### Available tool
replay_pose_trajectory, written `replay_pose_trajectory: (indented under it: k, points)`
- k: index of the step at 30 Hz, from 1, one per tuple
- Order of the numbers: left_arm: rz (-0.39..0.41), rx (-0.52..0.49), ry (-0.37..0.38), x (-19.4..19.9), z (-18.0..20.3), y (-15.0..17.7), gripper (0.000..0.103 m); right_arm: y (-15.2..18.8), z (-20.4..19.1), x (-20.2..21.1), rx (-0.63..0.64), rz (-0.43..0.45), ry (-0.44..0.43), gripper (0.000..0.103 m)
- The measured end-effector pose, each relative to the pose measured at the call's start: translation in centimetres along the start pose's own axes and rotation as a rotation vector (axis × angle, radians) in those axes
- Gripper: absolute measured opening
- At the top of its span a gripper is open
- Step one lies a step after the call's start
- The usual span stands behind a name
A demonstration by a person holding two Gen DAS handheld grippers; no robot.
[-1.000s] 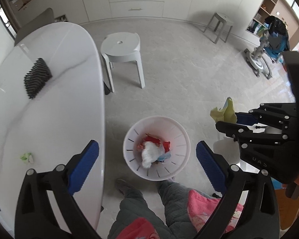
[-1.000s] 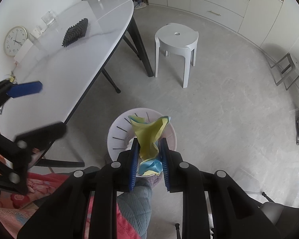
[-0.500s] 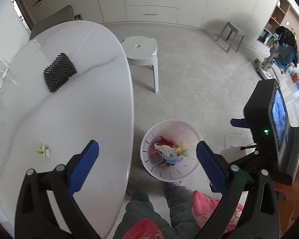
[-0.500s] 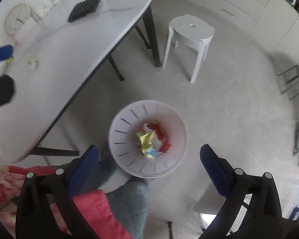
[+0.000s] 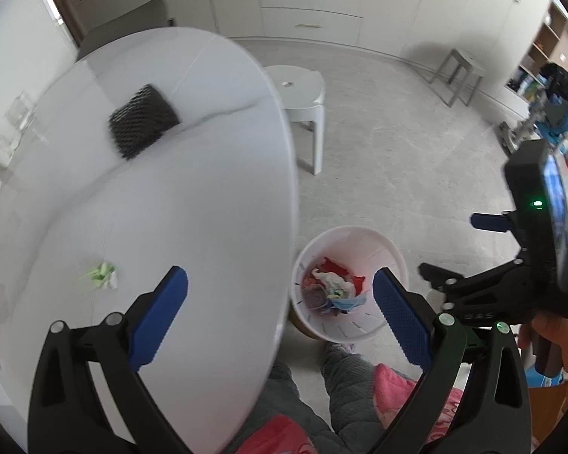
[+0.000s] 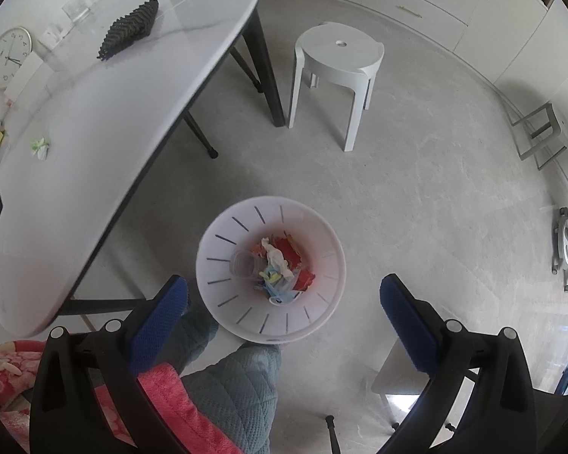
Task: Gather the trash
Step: 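Move both empty tools back over the table toward the green crumpled paper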
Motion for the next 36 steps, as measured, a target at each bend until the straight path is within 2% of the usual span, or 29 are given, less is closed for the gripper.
replay_pose_trajectory:
  k: [9, 14, 24, 30, 36]
  points:
    - [-0.02, 0.142, -0.141, -1.7, -10.2, 2.3, 0.095, -3.2, -4.2, -0.8, 0.041, 0.019, -0.01, 0.101]
    - [-0.025, 0.192, -0.18, -3.2, -14.7, 3.8, 0.095, -5.3, -7.2, -1.7, 0.086, 0.016, -0.019, 0.101]
    - [-0.055, 0.34, -0.116, -8.3, -20.6, 5.5, 0.095, -10.5, -12.5, -2.9, 0.166, 0.028, -0.033, 0.101]
    - [-0.067, 0.334, -0.108, -9.9, -21.5, 5.7, 0.094, -13.1, -14.6, -4.8, 0.201, 0.006, -0.053, 0.101]
    - [-0.078, 0.323, -0.086, -10.7, -21.5, 6.3, 0.085, -15.1, -16.0, -6.1, 0.221, 0.003, -0.078, 0.101]
Point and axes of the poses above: each gripper's, at about its wrist camera, not at the fingertips, and x roughly against the way its jaws point, z to its right, y to its underside, the point moved 10 cm from there along -x, roughly the way its jaws point, and after that the axes turned 9 degrees about z, right-handed, at the moved point
